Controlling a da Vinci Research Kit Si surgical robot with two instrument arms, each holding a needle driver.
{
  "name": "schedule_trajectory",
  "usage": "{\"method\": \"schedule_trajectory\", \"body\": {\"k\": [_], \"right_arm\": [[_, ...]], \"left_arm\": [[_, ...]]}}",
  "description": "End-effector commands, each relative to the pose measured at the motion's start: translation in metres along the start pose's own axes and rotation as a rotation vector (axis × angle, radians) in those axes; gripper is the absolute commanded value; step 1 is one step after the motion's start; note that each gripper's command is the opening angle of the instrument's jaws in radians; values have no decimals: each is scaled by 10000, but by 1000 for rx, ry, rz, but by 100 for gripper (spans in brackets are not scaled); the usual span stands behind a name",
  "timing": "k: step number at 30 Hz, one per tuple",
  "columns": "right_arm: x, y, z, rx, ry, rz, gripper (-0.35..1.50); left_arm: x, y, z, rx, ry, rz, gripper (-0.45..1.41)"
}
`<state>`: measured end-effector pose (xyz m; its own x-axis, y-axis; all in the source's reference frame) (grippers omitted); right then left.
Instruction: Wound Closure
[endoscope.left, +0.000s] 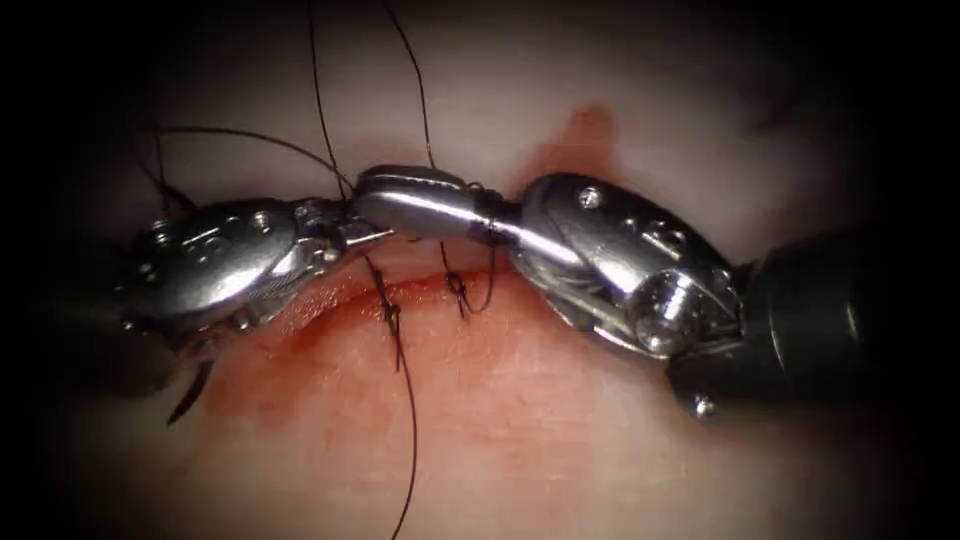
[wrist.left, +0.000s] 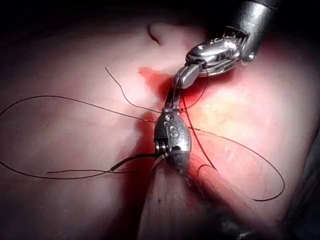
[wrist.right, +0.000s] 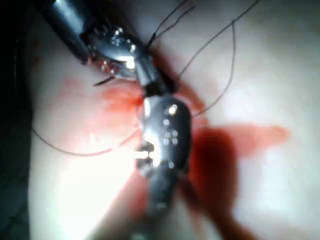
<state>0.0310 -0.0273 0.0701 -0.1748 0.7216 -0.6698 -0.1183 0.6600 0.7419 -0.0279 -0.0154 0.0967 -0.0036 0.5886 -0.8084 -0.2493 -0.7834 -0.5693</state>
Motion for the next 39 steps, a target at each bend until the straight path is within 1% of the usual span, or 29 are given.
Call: {"method": "schedule_trajectory", "body": {"k": [1, 3, 4, 9, 11, 12, 13, 14, 17, 23, 28, 30, 38, 39], "right_arm": [[-7, 0, 5, -24, 3, -1, -27], [-7, 1, 5, -57, -3, -5, -10], [-7, 3, 6, -107, -26, -11, 7], [-8, 10, 8, -230, -57, -17, 14], [-7, 14, 8, -282, -69, -8, 21], [-6, 16, 8, -310, -74, -9, 29], [-5, 18, 8, -327, -77, -10, 32], [-5, 22, 8, -365, -81, -11, 46], [-4, 29, 14, -429, -100, -21, 78], [-6, 36, 29, -444, -124, -82, 83], [-14, 45, 42, -468, -188, -139, 83], [-19, 52, 46, -499, -221, -171, 83], [-24, 64, 50, -569, -263, -245, 83], [-26, 66, 52, -577, -271, -258, 79]], "left_arm": [[-8, 1, 5, 0, 1, 1, -45], [-11, 2, 4, 0, 1, -3, -45], [-13, 4, 4, -1, 0, -7, -45], [-14, 6, 4, -1, 0, -6, -45], [-14, 7, 4, -1, 0, -6, -45], [-14, 7, 4, -1, 0, -6, -45], [-14, 8, 4, -1, 0, -7, -45], [-14, 8, 4, -1, 0, -7, -45], [-13, 8, 5, 0, 1, -7, -45], [-9, 6, 5, -1, 1, -11, -45], [-6, 4, 5, -3, 1, -14, -45], [-4, 4, 4, -4, 1, -15, -45], [-2, 2, 4, -2, 1, -17, -45], [-1, 1, 3, -2, 1, -17, -45]]}}
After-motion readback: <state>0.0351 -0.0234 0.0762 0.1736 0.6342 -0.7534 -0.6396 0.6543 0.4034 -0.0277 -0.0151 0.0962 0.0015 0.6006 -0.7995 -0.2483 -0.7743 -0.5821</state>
